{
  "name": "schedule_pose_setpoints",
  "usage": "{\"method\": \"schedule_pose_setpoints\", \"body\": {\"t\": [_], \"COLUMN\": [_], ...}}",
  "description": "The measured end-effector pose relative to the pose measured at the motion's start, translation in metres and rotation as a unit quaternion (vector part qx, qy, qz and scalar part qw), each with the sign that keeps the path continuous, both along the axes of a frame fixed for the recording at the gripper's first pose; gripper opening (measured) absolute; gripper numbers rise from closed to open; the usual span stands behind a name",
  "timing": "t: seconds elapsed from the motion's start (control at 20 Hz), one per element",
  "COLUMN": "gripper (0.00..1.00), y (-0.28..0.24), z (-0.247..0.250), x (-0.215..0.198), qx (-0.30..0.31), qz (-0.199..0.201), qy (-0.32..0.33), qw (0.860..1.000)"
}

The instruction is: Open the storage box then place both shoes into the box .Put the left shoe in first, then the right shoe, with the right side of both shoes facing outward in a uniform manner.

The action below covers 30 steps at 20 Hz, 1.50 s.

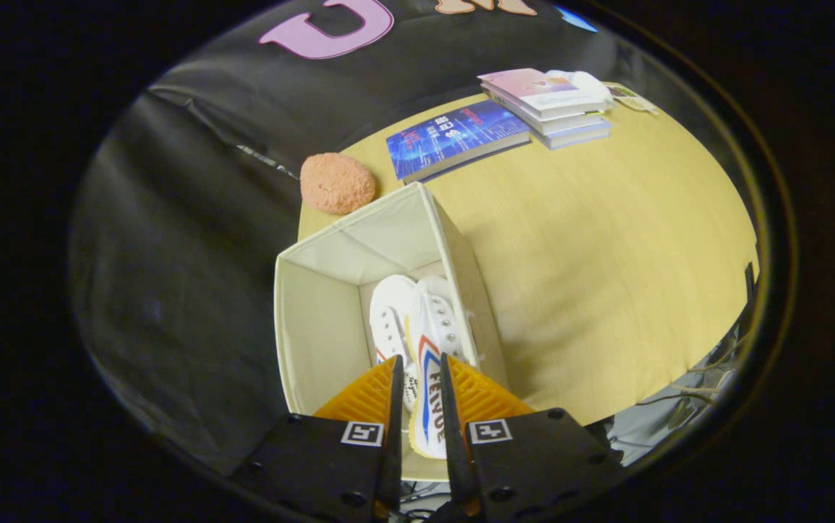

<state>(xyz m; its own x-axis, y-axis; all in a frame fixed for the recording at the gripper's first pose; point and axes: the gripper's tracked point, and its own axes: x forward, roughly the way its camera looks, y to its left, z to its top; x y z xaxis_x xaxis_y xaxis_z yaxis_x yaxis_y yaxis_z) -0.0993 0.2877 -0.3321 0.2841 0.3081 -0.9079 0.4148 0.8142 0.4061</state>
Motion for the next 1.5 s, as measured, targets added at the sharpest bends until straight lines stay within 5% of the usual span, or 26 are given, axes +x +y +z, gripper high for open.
{"method": "schedule_pose_setpoints", "body": {"t": [1.05,1.5], "gripper": [0.28,0.28], "y": [-0.001,-0.055], "z": [0.0,0.037], "x": [0.017,0.054], "qx": [0.056,0.098], "qz": [0.022,0.01], "qy": [-0.005,-0.113], "qw": [0.998,0.989]}}
